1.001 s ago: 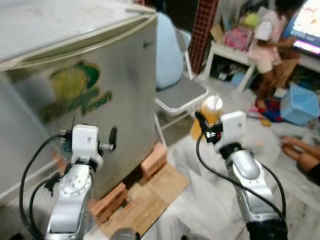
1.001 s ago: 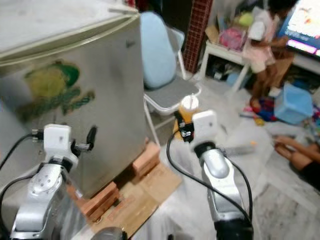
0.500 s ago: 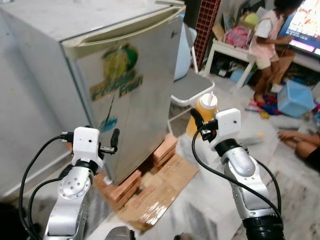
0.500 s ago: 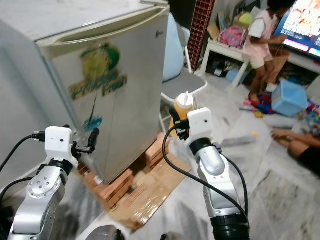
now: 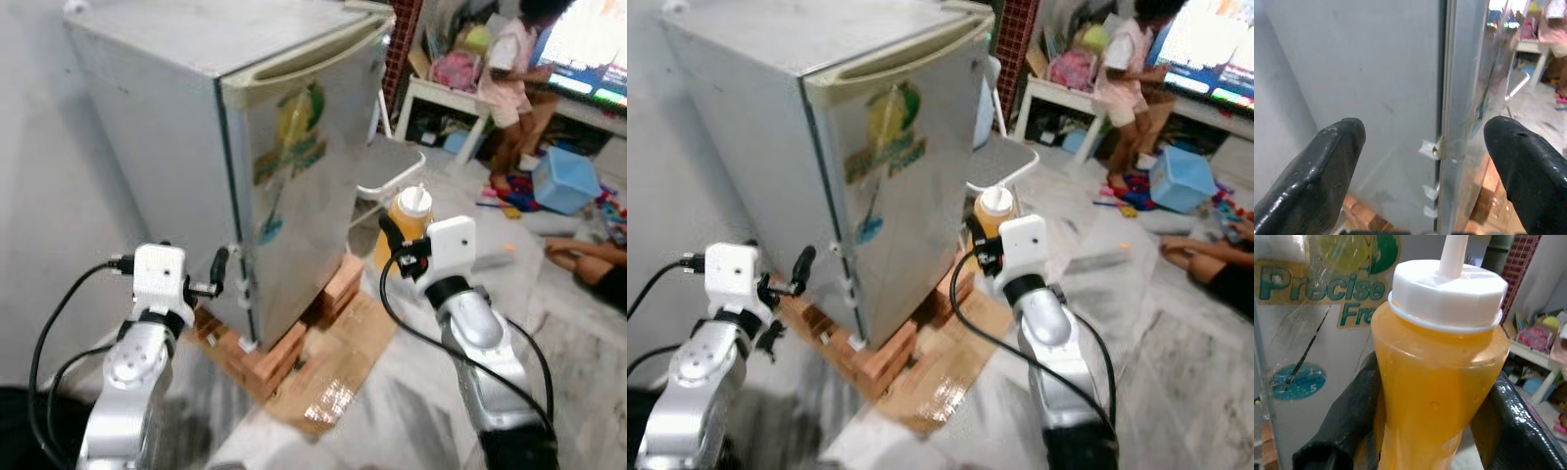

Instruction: Restocking fridge

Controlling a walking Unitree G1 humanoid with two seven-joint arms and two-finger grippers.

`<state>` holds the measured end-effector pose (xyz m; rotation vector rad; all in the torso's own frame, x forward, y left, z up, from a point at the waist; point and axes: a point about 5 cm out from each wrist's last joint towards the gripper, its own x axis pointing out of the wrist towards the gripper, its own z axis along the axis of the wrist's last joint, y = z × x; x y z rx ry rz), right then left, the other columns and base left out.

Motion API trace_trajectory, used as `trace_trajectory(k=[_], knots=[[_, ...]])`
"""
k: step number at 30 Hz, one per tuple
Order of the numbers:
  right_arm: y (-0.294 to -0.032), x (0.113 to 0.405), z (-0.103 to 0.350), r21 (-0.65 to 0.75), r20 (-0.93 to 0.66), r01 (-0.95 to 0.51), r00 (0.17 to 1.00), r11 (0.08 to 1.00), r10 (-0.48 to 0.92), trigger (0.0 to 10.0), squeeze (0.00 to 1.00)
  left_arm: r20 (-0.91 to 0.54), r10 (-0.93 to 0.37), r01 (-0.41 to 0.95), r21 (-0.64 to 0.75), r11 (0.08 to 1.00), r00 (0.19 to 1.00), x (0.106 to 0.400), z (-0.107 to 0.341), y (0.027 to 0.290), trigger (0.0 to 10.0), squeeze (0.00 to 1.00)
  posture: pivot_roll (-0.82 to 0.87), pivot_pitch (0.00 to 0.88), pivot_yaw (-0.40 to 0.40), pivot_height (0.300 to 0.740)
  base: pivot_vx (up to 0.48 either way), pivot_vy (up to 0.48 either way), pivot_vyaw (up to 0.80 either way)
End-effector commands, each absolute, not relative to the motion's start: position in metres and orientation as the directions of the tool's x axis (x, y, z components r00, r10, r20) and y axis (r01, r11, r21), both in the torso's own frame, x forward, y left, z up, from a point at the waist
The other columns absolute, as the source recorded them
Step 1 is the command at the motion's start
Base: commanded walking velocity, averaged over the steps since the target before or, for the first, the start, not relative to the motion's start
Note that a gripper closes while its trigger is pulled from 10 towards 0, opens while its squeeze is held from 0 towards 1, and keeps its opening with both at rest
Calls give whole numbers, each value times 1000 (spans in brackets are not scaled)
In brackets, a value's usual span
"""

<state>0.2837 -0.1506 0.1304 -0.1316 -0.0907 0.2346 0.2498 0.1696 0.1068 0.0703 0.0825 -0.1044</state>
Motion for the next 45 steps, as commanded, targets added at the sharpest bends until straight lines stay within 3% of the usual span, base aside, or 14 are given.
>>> trace_trajectory(k=[1, 9, 45], knots=[[-155, 284, 135, -147, 90, -209, 971, 967, 223, 10000, 0, -69, -116, 121, 66, 990, 991, 253, 110, 168, 10000, 0, 42, 0, -38, 740, 0, 480, 0], [-155, 287, 135, -136, 82, -199, 974, 971, 211, 10000, 0, -62, -111, 115, 55, 992, 992, 255, 112, 169, 10000, 0, 42, 0, -38, 740, 0, 458, -106], [-164, 263, 122, -143, 17, -188, 981, 972, 192, 10000, 0, -28, -193, 193, 9, 981, 981, 252, 117, 163, 10000, 0, 36, 0, -22, 740, 0, 0, -745]])
